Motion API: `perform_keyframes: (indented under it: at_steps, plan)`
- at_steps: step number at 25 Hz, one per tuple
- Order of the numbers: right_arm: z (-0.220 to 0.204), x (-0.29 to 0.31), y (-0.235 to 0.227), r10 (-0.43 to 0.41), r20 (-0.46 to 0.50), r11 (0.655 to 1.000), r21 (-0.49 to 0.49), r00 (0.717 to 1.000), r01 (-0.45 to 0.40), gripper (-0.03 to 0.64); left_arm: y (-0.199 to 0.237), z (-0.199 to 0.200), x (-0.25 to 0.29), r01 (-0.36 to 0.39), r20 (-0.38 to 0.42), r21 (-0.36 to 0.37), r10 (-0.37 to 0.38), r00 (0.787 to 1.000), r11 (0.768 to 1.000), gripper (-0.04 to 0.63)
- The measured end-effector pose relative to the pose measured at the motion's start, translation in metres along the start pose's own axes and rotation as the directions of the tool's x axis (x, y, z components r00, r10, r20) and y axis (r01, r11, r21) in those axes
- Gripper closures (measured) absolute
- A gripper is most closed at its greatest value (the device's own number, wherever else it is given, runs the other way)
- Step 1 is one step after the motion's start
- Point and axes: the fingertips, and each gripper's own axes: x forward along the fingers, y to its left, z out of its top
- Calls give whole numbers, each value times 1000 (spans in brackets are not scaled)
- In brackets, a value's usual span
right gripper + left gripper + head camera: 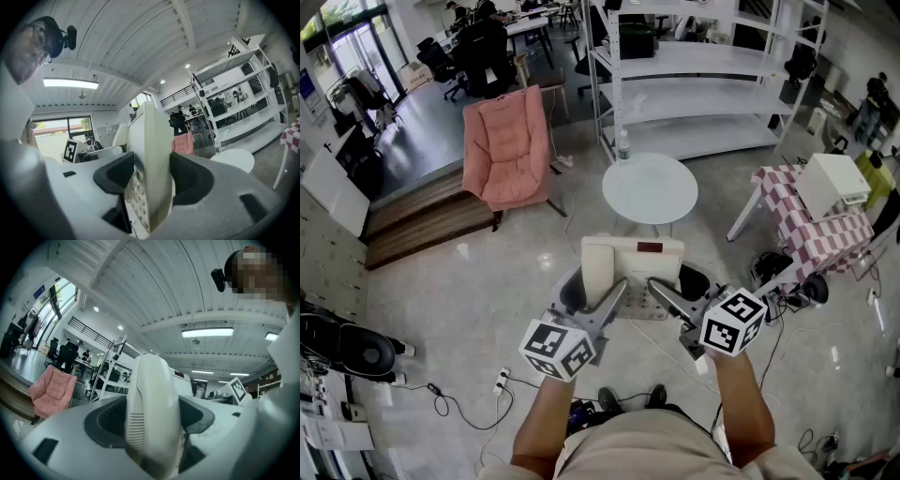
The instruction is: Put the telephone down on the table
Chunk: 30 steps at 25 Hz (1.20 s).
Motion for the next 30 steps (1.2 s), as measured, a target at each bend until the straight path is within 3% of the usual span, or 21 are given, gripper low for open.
perform_keyframes:
  at_steps: [22, 30]
  plan:
    - [-3, 57, 8, -49, 11, 998, 33, 999, 49, 396, 62, 6, -4, 56, -4, -31, -56, 998, 998, 273]
    - [4, 77, -10, -39, 13, 998, 56, 999, 38, 397, 82, 11, 15, 54, -12, -29, -54, 998, 998, 273]
